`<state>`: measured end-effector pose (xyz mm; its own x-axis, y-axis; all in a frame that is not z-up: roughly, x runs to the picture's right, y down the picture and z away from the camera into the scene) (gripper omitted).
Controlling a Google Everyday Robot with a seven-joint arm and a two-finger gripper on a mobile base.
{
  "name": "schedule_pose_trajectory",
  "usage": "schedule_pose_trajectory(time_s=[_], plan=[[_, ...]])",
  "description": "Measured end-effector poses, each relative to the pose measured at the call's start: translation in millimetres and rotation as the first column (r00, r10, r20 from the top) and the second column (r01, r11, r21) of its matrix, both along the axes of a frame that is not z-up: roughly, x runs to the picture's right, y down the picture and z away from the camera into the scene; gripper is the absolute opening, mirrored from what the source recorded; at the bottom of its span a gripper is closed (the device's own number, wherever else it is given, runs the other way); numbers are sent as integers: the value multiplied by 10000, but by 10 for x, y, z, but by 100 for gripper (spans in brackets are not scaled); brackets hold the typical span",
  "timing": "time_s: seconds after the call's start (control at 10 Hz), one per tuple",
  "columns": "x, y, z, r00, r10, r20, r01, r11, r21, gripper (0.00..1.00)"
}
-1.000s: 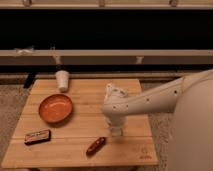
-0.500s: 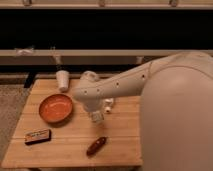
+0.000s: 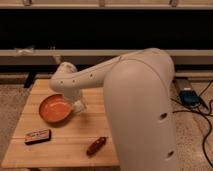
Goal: Place the white sponge in the ceramic bowl
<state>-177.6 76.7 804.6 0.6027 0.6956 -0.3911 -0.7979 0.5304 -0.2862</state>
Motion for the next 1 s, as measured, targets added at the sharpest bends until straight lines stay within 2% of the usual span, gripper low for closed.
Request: schedule_pose_trajectory(time_s=[0.1, 0.2, 0.4, 0.5, 0.7, 0.9, 1.0], plan=[[-152, -37, 37, 9991, -295, 298, 295, 9996, 3, 0], [-390, -84, 95, 9945, -737, 749, 738, 9973, 15, 6], [-760, -98, 184, 9801, -1316, 1485, 1344, 9909, -86, 26], [-858, -102, 227, 9738, -1501, 1710, 1540, 9880, -92, 34], [-1012, -65, 321, 9583, -1810, 2210, 1900, 9816, -198, 56], [-1114, -52, 352, 9430, -1959, 2692, 2095, 9775, -228, 74], [-1179, -40, 365, 9314, -2047, 3009, 2221, 9747, -246, 80]])
